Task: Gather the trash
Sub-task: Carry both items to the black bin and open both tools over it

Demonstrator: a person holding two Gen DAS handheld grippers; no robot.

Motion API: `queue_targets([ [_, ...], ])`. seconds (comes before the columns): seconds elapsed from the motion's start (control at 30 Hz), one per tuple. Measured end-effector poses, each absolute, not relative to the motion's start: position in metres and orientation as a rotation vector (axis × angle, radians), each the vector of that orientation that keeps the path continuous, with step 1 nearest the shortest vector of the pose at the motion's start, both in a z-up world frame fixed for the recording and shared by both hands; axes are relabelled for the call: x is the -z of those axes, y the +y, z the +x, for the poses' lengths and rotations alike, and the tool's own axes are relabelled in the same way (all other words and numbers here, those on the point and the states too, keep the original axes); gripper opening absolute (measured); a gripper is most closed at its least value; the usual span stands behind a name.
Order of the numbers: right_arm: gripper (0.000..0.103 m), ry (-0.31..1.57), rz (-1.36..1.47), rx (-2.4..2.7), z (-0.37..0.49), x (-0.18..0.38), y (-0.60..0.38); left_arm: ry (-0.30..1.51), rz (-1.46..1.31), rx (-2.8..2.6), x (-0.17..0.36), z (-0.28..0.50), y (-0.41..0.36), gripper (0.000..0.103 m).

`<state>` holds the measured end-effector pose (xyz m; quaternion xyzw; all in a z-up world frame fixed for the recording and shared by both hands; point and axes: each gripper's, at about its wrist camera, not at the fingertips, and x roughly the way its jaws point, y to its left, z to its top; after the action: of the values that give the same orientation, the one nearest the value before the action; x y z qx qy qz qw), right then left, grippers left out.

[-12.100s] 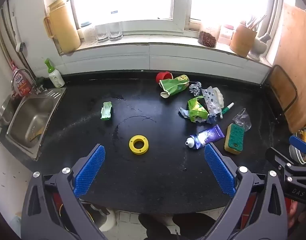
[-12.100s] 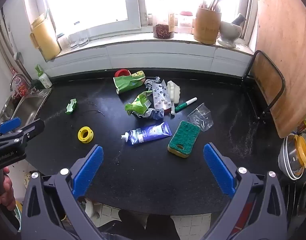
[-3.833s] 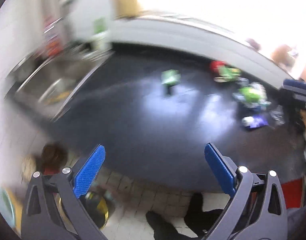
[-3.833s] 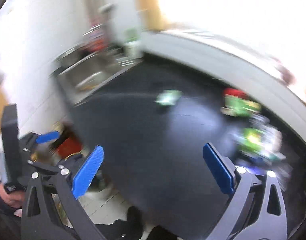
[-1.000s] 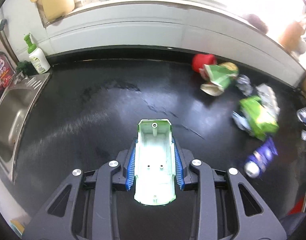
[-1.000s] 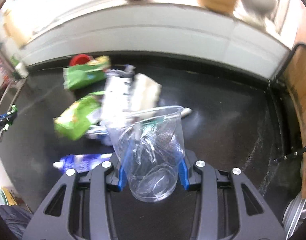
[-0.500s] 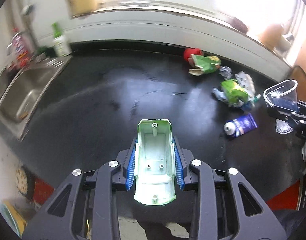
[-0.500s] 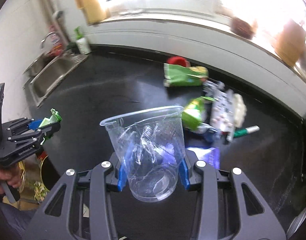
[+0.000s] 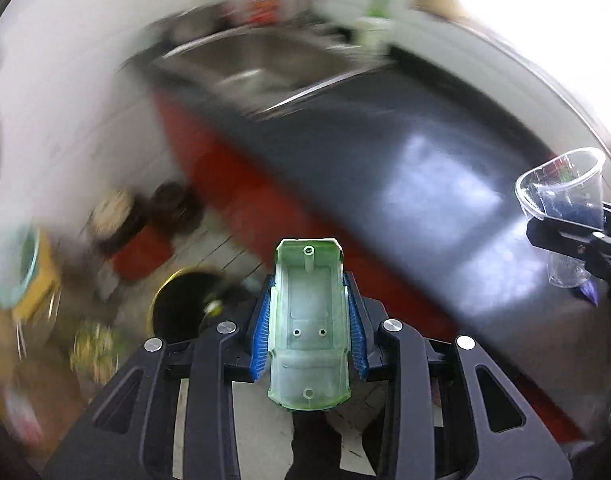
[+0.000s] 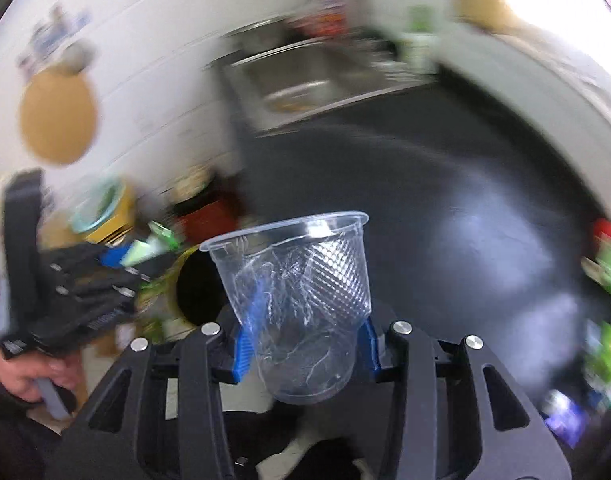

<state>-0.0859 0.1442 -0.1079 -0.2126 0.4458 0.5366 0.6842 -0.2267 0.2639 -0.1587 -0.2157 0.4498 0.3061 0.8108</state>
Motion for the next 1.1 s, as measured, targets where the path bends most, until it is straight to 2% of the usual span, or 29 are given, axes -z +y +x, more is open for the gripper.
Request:
queue_targets([
  [0.27, 0.044, 1.074, -0.625, -1.450, -0.187, 0.179, 0.293, 0.935, -0.721, -0.832, 0.244, -0.328, 0.347, 0.032],
  [0.5, 0.045, 1.208, -0.725, -1.418, -0.215, 0.285, 0.378, 0.928, -0.829, -0.847, 0.327, -0.344, 0.389, 0.032],
  [0.67, 0.052, 1.268, -0.778, -1.385, -0.219, 0.338, 0.404, 0.965, -0.853, -0.830, 0.372, -0.342, 0.402, 0.032],
  [0.7, 0.055, 1.269, -0.781, -1.384, -0.219, 0.343, 0.406, 0.968, -0.861, -0.830, 0.377, -0.343, 0.403, 0.035],
  [0.77, 0.062, 1.270, -0.787, -1.389, -0.219, 0.351, 0.410, 0.969, -0.873, -0.834, 0.385, -0.345, 0.406, 0.062],
  [0.8, 0.064, 1.274, -0.791, -1.392, -0.218, 0.353, 0.412, 0.967, -0.871, -0.846, 0.385, -0.346, 0.407, 0.082],
  [0.87, 0.078, 1.291, -0.778, -1.396, -0.216, 0.356, 0.415, 0.951, -0.867, -0.862, 0.383, -0.348, 0.405, 0.085],
  [1.1, 0.083, 1.296, -0.750, -1.407, -0.211, 0.337, 0.409, 0.973, -0.851, -0.878, 0.366, -0.355, 0.396, 0.087],
])
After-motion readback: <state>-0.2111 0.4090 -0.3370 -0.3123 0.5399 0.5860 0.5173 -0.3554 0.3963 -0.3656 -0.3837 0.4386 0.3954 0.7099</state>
